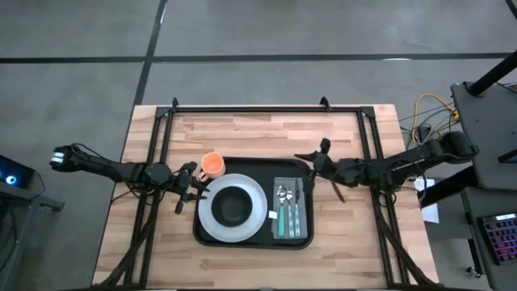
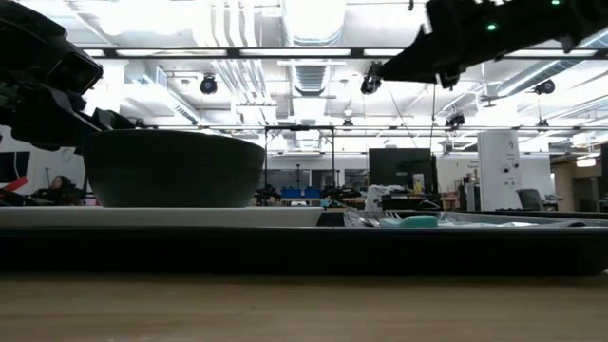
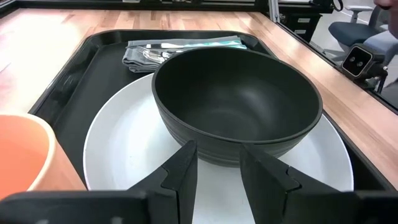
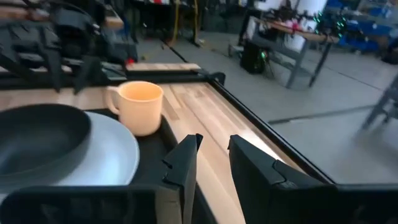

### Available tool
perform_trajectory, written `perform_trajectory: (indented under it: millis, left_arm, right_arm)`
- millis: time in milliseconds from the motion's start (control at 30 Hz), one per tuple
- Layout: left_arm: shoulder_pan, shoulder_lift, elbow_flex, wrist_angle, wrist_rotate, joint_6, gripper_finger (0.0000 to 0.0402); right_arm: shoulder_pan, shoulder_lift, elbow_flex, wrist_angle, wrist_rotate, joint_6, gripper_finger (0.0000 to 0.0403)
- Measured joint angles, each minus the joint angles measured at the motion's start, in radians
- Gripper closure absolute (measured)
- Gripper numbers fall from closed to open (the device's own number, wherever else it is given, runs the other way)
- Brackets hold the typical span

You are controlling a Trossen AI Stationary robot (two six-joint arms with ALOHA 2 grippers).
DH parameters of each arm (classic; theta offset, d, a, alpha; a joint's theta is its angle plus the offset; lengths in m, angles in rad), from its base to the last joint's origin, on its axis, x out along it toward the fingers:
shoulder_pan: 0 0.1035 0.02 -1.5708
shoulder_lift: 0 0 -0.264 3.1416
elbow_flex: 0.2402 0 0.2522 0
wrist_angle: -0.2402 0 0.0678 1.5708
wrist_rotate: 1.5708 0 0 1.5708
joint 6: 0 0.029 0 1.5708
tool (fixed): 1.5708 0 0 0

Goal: Set up tray
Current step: Return to Home Position

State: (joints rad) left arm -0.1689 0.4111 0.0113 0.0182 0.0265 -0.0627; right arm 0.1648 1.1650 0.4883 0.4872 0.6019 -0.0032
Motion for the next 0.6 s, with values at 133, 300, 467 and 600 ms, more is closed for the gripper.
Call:
perform_trajectory:
  millis: [133,300,467,600]
  left_arm:
    - [0.0,0.0,0.0,0.0,0.0,0.0,0.03]
    - [0.0,0.0,0.0,0.0,0.0,0.0,0.03]
    - [0.0,0.0,0.0,0.0,0.0,0.0,0.03]
    - [0.0,0.0,0.0,0.0,0.0,0.0,0.03]
  right_arm:
    - [0.023,-0.069,-0.048,0.026,-0.015,0.0,0.0326]
    - [0.082,-0.164,-0.103,0.017,-0.07,-0.001,0.0334]
    - [0.157,-0.281,-0.169,0.02,-0.035,-0.015,0.0333]
    - [0.191,-0.377,-0.24,0.022,-0.006,-0.054,0.0326]
